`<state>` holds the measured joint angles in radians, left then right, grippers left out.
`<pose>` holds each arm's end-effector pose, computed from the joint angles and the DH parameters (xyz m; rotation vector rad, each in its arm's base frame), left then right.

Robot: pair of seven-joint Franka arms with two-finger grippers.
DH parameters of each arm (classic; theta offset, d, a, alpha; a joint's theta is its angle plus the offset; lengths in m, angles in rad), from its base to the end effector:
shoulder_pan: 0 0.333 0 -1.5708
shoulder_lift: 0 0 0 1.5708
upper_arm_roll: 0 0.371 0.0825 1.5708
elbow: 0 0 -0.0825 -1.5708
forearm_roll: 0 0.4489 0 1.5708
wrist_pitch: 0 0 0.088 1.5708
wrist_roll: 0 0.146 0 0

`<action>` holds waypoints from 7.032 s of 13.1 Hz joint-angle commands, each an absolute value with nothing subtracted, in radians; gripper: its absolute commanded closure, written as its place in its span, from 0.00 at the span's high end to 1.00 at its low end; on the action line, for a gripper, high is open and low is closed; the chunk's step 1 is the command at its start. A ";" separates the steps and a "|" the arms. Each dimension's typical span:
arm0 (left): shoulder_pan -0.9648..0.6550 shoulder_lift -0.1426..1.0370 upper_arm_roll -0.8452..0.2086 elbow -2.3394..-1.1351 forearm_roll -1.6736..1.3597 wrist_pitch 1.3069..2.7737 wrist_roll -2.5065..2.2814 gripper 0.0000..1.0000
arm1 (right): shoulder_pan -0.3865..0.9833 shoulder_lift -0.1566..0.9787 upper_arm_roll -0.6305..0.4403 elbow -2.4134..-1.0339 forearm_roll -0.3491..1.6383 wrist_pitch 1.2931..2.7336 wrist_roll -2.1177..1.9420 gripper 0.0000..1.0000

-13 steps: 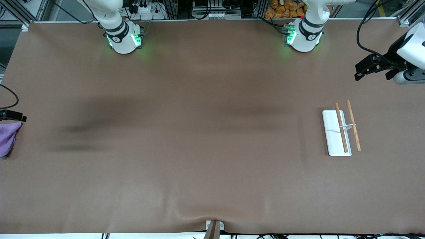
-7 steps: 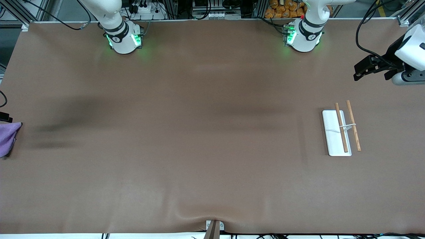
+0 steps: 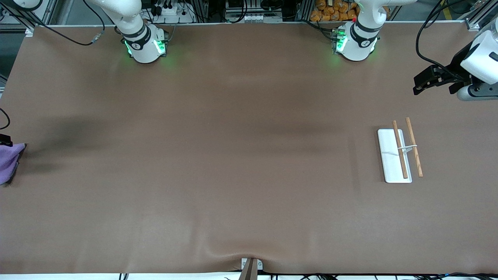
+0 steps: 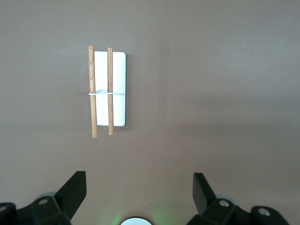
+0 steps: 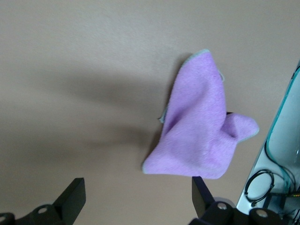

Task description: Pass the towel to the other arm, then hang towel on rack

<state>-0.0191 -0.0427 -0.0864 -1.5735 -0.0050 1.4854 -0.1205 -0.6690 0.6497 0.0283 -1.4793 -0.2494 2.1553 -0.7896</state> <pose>0.5897 -0.0644 0.6576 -3.1369 -0.0233 0.0712 0.6344 -0.5000 0.2689 2.9457 0.4123 -0.1581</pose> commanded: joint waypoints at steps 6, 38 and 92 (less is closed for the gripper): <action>-0.018 -0.048 -0.091 -1.586 -0.023 1.511 -0.109 1.00 | -0.752 0.802 0.049 -1.397 -0.267 2.477 -0.881 1.00; -0.017 -0.057 -0.092 -1.620 -0.023 1.519 -0.107 1.00 | -0.684 0.760 0.075 -1.175 -0.258 1.846 -0.746 0.00; -0.264 0.270 -0.126 -1.543 -0.451 2.000 -1.095 1.00 | 0.503 0.546 0.072 -1.146 0.644 2.113 2.032 0.00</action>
